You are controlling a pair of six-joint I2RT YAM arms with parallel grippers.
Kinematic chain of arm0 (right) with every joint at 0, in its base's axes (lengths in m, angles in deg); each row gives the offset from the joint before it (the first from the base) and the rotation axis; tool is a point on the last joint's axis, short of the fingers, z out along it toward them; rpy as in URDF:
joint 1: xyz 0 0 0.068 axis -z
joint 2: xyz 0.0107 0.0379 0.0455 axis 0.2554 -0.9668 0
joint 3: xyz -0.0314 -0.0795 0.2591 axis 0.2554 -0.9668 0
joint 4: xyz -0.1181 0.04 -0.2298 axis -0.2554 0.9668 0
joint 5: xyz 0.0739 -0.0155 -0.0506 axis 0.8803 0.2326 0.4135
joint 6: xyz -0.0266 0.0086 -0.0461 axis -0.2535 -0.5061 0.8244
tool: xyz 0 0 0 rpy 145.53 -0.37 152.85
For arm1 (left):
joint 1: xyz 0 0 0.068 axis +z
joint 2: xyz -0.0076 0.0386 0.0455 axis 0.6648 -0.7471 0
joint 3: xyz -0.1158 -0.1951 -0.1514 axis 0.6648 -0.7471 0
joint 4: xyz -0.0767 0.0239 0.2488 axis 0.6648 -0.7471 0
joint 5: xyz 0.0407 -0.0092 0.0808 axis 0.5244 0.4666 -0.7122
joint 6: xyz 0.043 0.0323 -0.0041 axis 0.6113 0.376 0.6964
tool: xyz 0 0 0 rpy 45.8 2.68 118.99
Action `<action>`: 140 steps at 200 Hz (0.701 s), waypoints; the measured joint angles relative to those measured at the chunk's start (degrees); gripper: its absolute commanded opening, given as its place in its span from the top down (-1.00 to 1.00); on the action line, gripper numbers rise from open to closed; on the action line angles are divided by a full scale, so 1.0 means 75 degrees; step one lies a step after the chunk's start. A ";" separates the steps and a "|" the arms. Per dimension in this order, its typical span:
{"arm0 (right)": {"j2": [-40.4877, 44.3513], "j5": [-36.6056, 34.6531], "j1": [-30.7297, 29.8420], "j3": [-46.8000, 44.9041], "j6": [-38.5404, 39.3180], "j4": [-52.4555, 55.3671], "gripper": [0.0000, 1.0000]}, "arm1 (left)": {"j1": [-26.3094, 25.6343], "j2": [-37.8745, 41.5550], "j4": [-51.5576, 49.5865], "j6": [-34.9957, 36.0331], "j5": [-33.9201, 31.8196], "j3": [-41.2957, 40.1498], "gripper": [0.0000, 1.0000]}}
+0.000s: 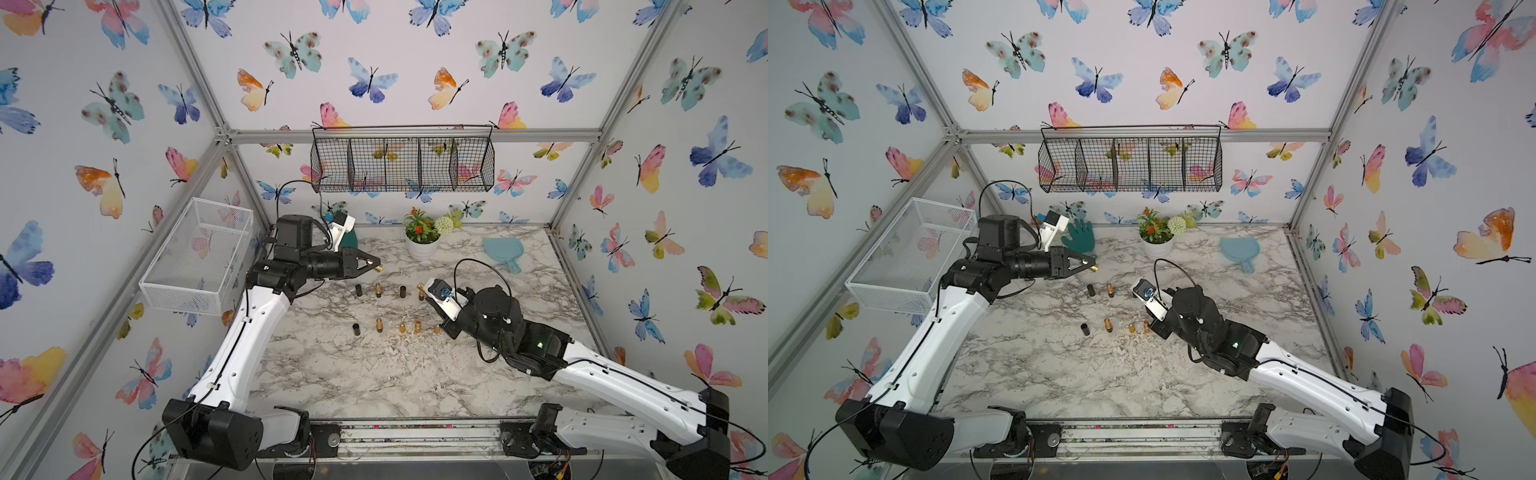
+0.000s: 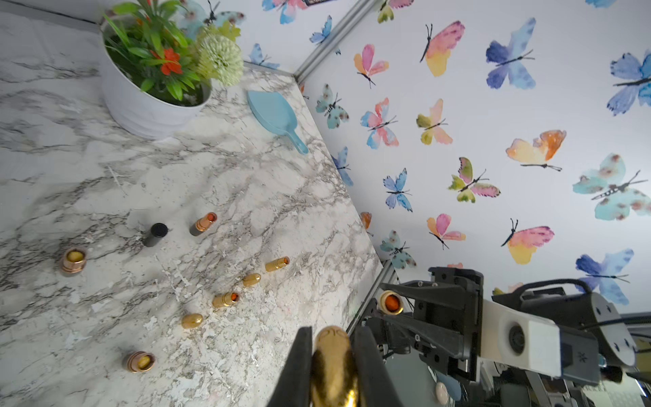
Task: Open the lipstick cap
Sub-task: Open the cover of the lipstick, then place the cover at the center of the board.
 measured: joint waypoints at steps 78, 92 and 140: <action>0.1195 -0.0944 0.0000 -0.0082 -0.0239 0.0697 0.96 | -0.2372 -0.2028 0.0495 0.0073 -0.2990 0.1696 0.98; 0.1609 -0.1072 0.0000 -0.0119 -0.0306 0.0769 0.96 | -0.2827 -0.2620 0.0545 0.0213 -0.3800 0.2049 0.98; 0.2323 -0.1434 0.0000 -0.0189 -0.0519 0.1084 0.96 | -0.3928 -0.4750 0.0676 0.0577 -0.5724 0.2990 0.98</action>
